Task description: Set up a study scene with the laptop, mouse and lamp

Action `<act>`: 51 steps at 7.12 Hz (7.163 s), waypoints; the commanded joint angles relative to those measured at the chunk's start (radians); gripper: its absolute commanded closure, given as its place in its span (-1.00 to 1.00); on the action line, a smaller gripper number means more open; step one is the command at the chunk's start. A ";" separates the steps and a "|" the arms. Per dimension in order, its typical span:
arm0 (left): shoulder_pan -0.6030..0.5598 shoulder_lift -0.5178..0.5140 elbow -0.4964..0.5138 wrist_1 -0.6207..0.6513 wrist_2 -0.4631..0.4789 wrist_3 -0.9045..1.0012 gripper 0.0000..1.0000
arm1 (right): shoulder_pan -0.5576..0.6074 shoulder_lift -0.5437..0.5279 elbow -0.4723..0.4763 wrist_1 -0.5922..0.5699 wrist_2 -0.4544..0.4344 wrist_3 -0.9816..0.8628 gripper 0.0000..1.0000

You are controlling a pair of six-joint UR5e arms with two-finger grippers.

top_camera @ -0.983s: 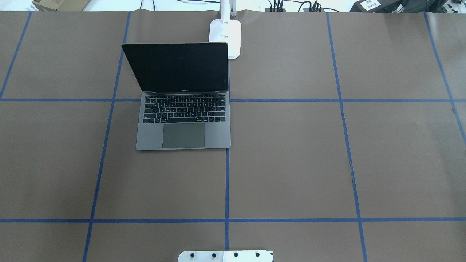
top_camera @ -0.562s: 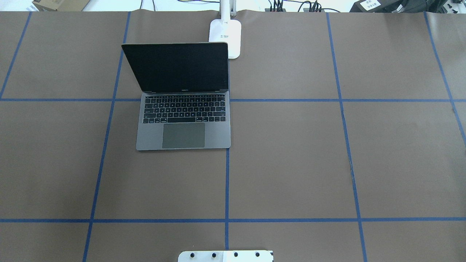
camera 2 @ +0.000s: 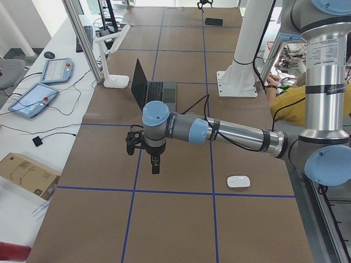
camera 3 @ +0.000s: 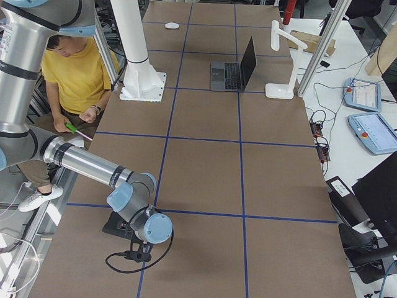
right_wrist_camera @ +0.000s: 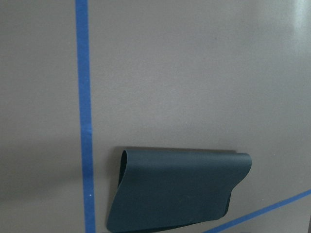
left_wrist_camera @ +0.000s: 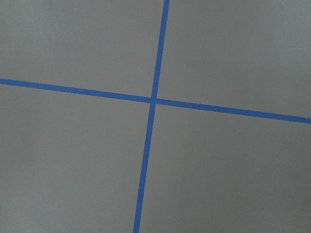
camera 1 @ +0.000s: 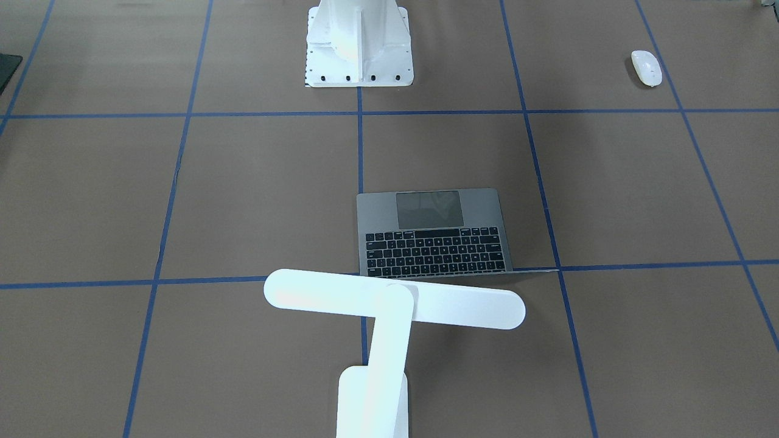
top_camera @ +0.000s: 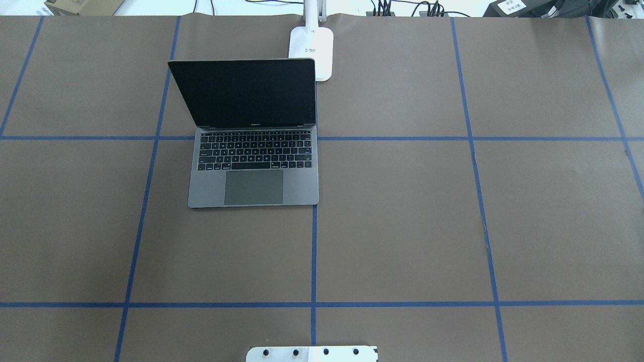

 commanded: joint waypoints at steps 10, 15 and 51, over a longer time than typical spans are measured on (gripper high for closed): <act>0.000 0.003 -0.004 0.000 0.000 0.000 -1.00 | -0.201 0.095 -0.154 0.006 -0.041 0.055 -0.74; -0.002 0.003 -0.008 0.001 0.000 0.000 -1.00 | -0.202 0.101 -0.194 0.005 -0.027 0.075 -0.84; -0.002 0.004 0.008 0.013 0.000 -0.002 -1.00 | -0.642 0.811 0.016 0.510 -0.025 1.145 1.00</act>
